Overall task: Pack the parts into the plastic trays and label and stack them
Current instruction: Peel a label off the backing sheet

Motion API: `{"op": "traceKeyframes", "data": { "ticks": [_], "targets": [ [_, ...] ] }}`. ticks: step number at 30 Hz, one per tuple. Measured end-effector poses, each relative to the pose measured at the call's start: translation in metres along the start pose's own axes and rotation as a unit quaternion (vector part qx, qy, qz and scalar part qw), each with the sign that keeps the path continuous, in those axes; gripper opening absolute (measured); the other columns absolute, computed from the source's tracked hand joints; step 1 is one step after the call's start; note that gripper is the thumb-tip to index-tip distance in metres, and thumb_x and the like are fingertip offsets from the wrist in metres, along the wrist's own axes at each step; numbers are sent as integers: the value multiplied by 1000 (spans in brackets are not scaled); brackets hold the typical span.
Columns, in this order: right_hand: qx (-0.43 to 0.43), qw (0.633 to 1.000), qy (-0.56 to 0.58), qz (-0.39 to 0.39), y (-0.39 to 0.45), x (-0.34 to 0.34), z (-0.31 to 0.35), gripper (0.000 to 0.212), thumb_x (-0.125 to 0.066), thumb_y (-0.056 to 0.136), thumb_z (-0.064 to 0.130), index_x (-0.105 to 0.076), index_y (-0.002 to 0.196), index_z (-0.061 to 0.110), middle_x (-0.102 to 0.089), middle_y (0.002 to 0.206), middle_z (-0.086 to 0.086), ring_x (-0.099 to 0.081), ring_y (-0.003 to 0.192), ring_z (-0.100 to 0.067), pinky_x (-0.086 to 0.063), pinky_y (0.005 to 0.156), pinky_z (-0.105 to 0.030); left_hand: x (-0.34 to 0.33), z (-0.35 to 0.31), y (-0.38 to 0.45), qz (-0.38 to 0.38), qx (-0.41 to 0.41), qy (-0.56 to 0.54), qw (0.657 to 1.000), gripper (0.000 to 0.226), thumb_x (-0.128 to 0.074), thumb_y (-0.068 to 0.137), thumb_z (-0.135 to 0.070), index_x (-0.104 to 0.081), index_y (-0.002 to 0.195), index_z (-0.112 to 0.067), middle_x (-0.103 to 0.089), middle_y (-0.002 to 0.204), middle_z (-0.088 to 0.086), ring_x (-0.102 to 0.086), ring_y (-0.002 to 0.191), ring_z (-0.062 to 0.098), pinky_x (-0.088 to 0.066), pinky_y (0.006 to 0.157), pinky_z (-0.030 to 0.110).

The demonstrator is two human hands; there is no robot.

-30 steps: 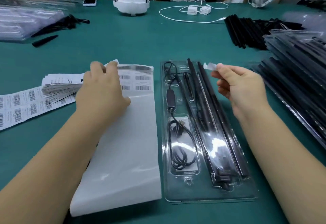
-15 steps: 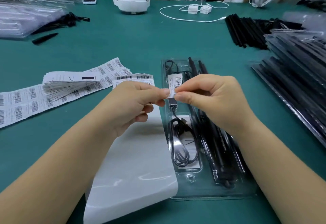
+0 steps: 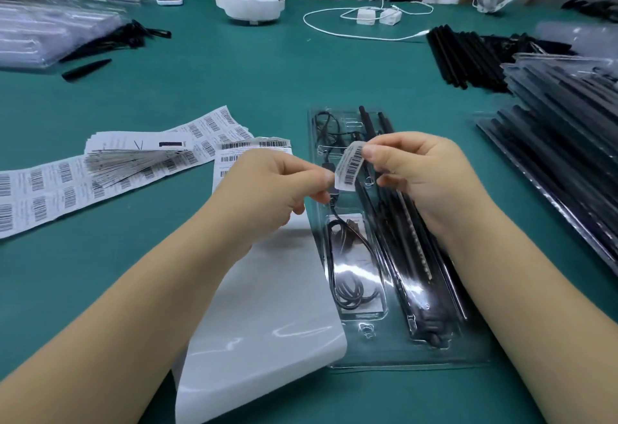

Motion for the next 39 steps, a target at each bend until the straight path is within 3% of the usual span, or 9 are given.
{"op": "traceKeyframes", "data": {
  "ticks": [2, 5, 8, 10, 14, 16, 24, 28, 39],
  "targets": [
    [-21, 1000, 18, -1, 6, 5, -5, 10, -74, 76, 19, -76, 67, 24, -74, 77, 5, -61, 69, -2, -50, 64, -19, 2, -3, 0, -31, -43, 131, 990, 21, -61, 87, -23, -76, 76, -32, -70, 68, -1, -52, 52, 4, -42, 51, 17],
    [-53, 999, -4, 10, 25, 9, -11, 7, -72, 78, 18, -73, 71, 19, -72, 75, 6, -61, 70, -4, -50, 68, -23, -14, -24, -10, -47, -194, 380, 903, 30, -51, 92, -40, -72, 105, -23, -72, 99, 0, -61, 94, 18, -46, 84, 31],
    [-47, 996, -77, 19, 54, 4, -8, 10, -65, 88, 19, -69, 79, 19, -66, 76, 6, -55, 73, -9, -45, 66, -22, -41, -20, -16, 53, -223, 445, 866, 76, -32, 84, -75, -45, 140, -27, -42, 147, -5, -34, 135, 21, -21, 110, 30],
    [-36, 994, -101, 3, 75, 2, -5, 12, -61, 91, 20, -67, 80, 21, -63, 80, 5, -52, 73, -9, -42, 65, -20, -52, -2, -14, 118, -185, 471, 854, 94, -13, 71, -83, -23, 149, -32, -13, 158, -10, -8, 145, 14, -6, 114, 27],
    [-47, 985, -164, 7, 106, -6, -13, 7, -62, 91, 27, -66, 93, 22, -65, 94, 7, -56, 88, -6, -39, 79, -21, -57, 13, -10, 167, -151, 440, 869, 88, -20, 72, -79, -19, 149, -36, 1, 158, -15, 5, 145, 6, 0, 112, 22],
    [-65, 981, -184, 12, 116, -10, -21, 17, -62, 91, 26, -67, 104, 16, -64, 100, 1, -54, 95, -10, -36, 84, -23, -57, 13, -10, 167, -151, 425, 877, 81, -31, 78, -76, -20, 149, -37, 2, 158, -17, 6, 144, 5, -1, 113, 22],
    [-97, 970, -219, -29, 129, -12, -36, 25, -64, 90, 29, -67, 110, 15, -64, 109, -1, -54, 101, -15, -40, 85, -24, -58, 15, -10, 175, -143, 413, 882, 76, -37, 83, -72, -20, 149, -38, 5, 157, -20, 8, 144, 3, -7, 115, 27],
    [-92, 953, -286, -50, 132, -11, -43, 15, -61, 91, 35, -69, 98, 24, -65, 115, -2, -48, 121, -24, -42, 100, -37, -58, 15, -10, 178, -139, 408, 885, 76, -38, 82, -71, -21, 148, -37, 4, 157, -20, 8, 144, 3, -7, 115, 27],
    [-47, 913, -393, -101, 130, -10, -37, 8, -60, 81, 33, -63, 74, 31, -67, 102, 1, -54, 107, -24, -48, 86, -32, -57, 14, -9, 179, -137, 394, 891, 76, -41, 82, -70, -23, 148, -37, 2, 157, -20, 8, 144, 1, -9, 115, 26]
  ]
}}
Point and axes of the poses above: each hand's wrist, its own y-axis towards the middle knuckle, its own x-axis out of the back of the hand, z = x × y, the point moved 9 cm from there along y, towards the middle knuckle
